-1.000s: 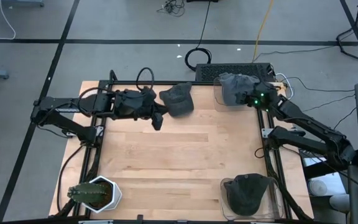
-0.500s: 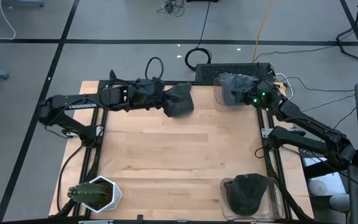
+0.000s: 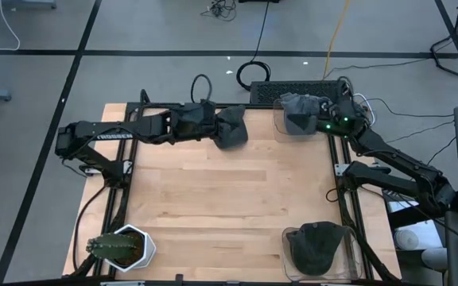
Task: Pick & Place hat
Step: Put the black cap into the bottom transparent bin
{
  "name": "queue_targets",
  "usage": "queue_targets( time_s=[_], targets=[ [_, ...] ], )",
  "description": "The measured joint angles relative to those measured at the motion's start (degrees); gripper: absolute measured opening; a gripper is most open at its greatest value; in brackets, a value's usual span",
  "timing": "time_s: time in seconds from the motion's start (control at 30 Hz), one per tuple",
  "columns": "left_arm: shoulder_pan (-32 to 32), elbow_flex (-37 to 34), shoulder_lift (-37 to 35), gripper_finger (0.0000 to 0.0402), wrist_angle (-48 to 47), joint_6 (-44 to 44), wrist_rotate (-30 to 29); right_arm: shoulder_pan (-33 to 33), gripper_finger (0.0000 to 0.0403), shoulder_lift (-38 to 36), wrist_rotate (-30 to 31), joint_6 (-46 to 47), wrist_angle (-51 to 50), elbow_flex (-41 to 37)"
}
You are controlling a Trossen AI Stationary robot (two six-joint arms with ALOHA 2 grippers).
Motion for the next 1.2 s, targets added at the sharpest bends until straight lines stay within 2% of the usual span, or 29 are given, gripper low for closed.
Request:
queue_targets(
  time_s=[0.1,0.23,0.3,0.4,0.57,0.63,0.7,0.77,0.8,0.87,1.0,1.1,1.2],
  targets=[
    [-0.81,0.02,-0.09,0.0024,9.51,4.77,1.33,0.0,0.0125,-0.12,-5.92,2.93,8.98,0.02],
    [-1.36,0.04,-0.07,0.0024,22.64,10.39,7.11,0.0,0.0125,-0.12,-12.23,8.05,20.24,0.02],
    [-1.01,0.15,-0.15,0.0024,25.13,10.89,8.11,0.0,0.0125,-0.24,-13.61,8.55,24.21,0.02],
    [0.24,0.12,-0.04,0.0024,23.96,9.45,8.71,0.0,0.0125,-0.17,-14.01,7.34,27.45,0.02],
    [1.37,0.04,-0.11,0.0024,32.61,9.43,19.53,0.13,0.0125,-0.28,-14.13,8.24,33.14,0.02],
    [1.24,0.13,-0.17,0.0024,35.82,12.81,20.76,0.31,0.0125,-0.26,-14.05,4.87,33.42,0.02],
    [1.42,0.13,-0.13,0.0024,36.68,17.53,19.09,0.73,0.0125,-0.22,-14.21,-1.83,33.26,0.02],
    [2.09,0.13,-0.04,0.0024,37.34,26.9,18.6,1.66,0.0121,-0.21,-15.07,-9.4,33.4,0.02],
    [2.5,0.13,-0.04,0.0024,37.44,32.11,19.06,2.02,0.0117,-0.15,-14.47,-12.57,33.4,0.02],
    [3.21,0.13,-0.07,0.0024,37.93,38.17,19.14,2.64,0.0106,-0.04,-9.16,-14.39,33.29,0.02],
    [5.84,0.13,-0.11,0.0024,30.34,33.44,12.69,3.32,0.0087,0.1,3.7,-11.99,30.69,0.02],
    [8.67,0.13,-0.09,0.0024,17.2,24.52,7.15,3.41,0.0079,0.22,8.47,-12.2,23.4,0.02],
    [11.41,0.11,-0.09,0.0024,4.29,17.83,7.63,3.32,0.0074,0.65,10.35,-8.41,16.06,0.02]
  ],
)
